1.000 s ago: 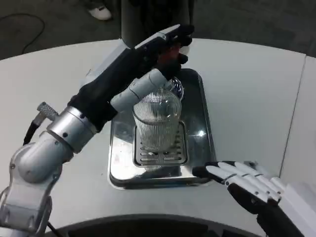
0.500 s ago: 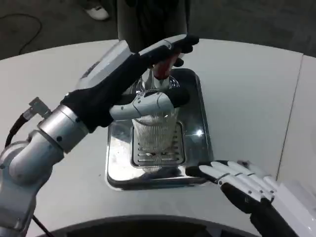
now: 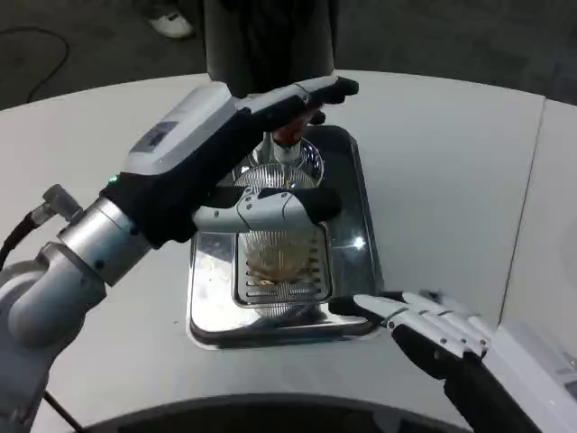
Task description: Grasp the cup under the faucet to collect the drink, then remove the cup.
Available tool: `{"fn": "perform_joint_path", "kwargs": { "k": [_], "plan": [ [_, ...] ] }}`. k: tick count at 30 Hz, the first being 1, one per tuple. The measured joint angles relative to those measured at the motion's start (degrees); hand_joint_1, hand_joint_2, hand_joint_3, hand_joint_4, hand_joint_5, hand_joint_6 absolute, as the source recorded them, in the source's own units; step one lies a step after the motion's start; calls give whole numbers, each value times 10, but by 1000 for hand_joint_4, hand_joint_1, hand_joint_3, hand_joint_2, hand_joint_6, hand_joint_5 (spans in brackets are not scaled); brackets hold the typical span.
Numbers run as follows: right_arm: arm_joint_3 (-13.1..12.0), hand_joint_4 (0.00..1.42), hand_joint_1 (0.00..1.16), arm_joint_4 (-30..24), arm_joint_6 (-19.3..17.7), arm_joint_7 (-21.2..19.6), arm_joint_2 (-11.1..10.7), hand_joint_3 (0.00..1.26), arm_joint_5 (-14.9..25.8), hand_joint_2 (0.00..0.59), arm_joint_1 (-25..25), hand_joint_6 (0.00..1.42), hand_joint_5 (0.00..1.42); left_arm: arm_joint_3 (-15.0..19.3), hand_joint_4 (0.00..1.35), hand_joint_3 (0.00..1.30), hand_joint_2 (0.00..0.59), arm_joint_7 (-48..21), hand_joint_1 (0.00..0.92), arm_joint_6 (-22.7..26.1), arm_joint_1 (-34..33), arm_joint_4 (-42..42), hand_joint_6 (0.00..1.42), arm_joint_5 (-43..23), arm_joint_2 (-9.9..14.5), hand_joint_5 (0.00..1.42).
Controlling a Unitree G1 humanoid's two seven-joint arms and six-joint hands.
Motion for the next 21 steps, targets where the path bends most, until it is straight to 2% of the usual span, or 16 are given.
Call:
{"fn": "perform_joint_path", "kwargs": {
  "k": [5, 21],
  "plan": [
    [16, 184, 554, 0, 15, -7, -2, 206, -13, 446, -5, 75, 142, 0, 181, 188, 79, 3, 0, -6, 0, 6, 196, 0, 3, 269],
    [30, 192, 561, 0, 31, -21, -20, 206, -20, 442, -7, 80, 144, 0, 181, 197, 85, 3, 0, -8, 0, 6, 196, 0, 4, 276]
  ]
}}
